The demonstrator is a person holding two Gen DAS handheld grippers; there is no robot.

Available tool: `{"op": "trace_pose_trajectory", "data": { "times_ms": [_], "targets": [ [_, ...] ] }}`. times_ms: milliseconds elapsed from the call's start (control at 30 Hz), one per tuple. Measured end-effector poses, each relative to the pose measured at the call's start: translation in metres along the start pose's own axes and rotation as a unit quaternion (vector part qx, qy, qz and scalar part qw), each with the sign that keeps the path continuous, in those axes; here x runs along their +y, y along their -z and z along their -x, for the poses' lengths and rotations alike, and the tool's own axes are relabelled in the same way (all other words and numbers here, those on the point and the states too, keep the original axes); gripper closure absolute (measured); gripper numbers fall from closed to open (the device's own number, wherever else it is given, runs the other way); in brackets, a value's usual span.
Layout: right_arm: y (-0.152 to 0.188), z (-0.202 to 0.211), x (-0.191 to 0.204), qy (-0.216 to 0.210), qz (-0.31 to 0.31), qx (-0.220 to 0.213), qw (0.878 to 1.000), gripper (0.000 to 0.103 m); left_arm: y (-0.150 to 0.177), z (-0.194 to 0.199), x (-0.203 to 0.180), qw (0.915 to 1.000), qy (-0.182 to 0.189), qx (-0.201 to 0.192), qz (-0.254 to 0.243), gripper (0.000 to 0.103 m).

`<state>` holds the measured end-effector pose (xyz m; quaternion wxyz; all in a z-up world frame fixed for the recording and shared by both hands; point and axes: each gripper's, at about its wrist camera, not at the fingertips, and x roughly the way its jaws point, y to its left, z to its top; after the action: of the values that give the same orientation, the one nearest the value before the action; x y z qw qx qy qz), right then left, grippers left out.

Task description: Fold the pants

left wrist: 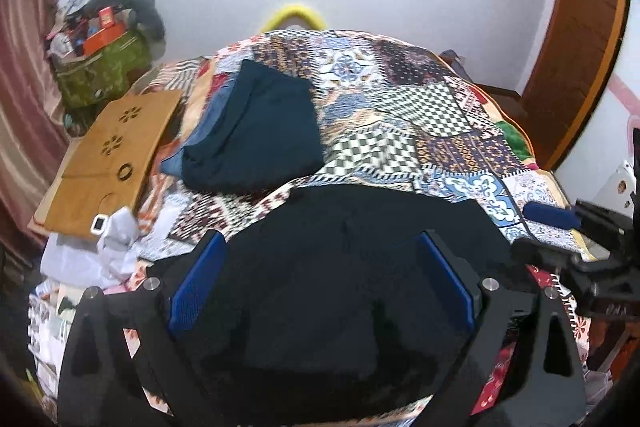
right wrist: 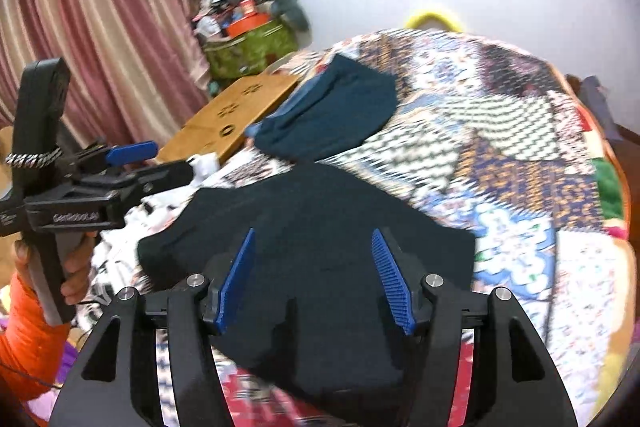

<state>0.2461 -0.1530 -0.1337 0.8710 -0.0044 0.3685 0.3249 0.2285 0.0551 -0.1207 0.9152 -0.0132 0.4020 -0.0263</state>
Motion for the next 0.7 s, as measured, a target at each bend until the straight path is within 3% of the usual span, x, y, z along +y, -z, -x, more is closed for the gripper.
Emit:
{"op": "trace_pose_trajectory", "data": {
  "times_ms": [133, 300, 600, 700],
  "targets": [
    [-0.003, -0.005, -0.026, 0.022, -0.008, -0.003, 1.0, 0.046, -0.01, -0.021, -0.016, 0.9995, 0.021, 0.021, -0.007, 0.006],
    [0.002, -0.022, -0.049, 0.031, -0.009, 0.026, 0.999, 0.045, -0.015, -0.058, -0.034, 0.997, 0.029, 0.065, -0.03, 0.006],
    [0.027, -0.066, -0.053, -0.005, 0.012, 0.101, 0.995, 0.046, 0.01, -0.12, -0.052, 0.9827, 0.017, 0.161, -0.09, 0.006],
    [0.04, -0.066, -0.058, -0.012, 0.005, 0.099, 0.995, 0.043, 0.023, -0.123, -0.048, 0.9824, 0.025, 0.159, -0.095, 0.005]
  ]
}}
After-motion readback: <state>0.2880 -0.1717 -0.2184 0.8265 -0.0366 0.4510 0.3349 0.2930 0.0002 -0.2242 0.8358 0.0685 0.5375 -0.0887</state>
